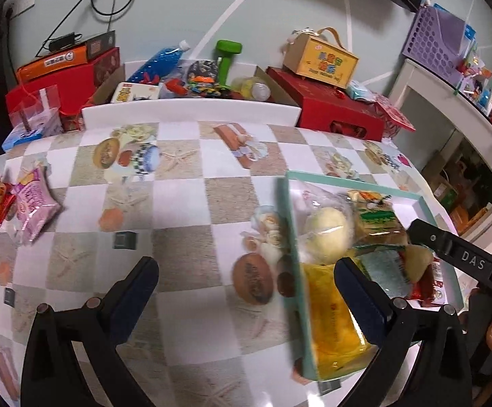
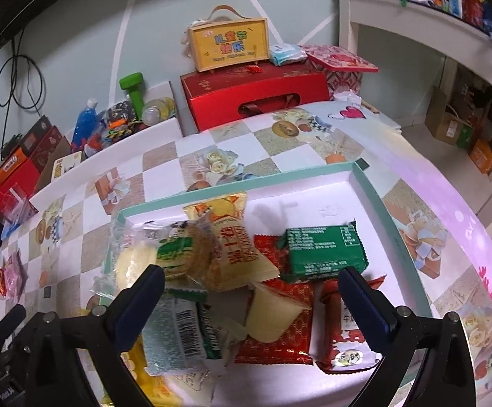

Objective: Organize snacks
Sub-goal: 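Move both grippers back from the tray toward the remaining packets, then grasp the red patterned packet with left gripper while right gripper grasps pink Dali Yuan packet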

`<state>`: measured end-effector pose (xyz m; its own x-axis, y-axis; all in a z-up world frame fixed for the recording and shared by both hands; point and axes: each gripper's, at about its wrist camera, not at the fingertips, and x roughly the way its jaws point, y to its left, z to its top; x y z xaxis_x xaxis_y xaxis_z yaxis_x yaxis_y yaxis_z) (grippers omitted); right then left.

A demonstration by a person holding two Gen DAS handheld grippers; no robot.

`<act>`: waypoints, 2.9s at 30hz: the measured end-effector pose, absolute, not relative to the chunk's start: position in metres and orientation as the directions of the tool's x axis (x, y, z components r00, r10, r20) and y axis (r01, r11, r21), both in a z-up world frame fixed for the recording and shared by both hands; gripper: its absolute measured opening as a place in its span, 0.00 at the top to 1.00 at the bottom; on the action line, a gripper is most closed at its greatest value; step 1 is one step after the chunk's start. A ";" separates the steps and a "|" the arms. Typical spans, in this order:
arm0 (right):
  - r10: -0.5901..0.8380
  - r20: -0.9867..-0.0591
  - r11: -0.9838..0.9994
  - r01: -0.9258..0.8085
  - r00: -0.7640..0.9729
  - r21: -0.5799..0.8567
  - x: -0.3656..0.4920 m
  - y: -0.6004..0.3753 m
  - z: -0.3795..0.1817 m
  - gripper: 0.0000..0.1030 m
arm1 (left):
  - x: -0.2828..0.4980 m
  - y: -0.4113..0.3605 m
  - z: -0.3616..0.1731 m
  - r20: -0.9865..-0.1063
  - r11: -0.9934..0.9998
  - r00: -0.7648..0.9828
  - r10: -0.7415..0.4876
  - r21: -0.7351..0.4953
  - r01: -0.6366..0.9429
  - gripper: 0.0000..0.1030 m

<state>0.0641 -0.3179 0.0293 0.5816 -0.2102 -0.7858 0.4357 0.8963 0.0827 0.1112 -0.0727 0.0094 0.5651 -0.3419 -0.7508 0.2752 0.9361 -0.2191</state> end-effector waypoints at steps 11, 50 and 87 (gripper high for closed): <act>-0.180 -0.729 0.921 0.373 0.660 0.110 0.086 -0.280 0.059 0.00 | 0.139 -0.021 0.033 -0.733 0.964 0.627 -0.264 -0.172 0.204 0.00; 0.196 -0.711 0.978 -0.077 0.676 0.196 0.217 -0.048 0.011 0.00 | 0.255 0.129 0.013 -0.712 0.986 0.687 -0.145 -0.049 0.157 0.00; 0.319 -0.765 0.939 -0.296 0.560 0.175 0.244 0.046 -0.050 0.00 | 0.264 0.200 -0.022 -0.797 0.999 0.604 -0.001 -0.030 -0.038 0.00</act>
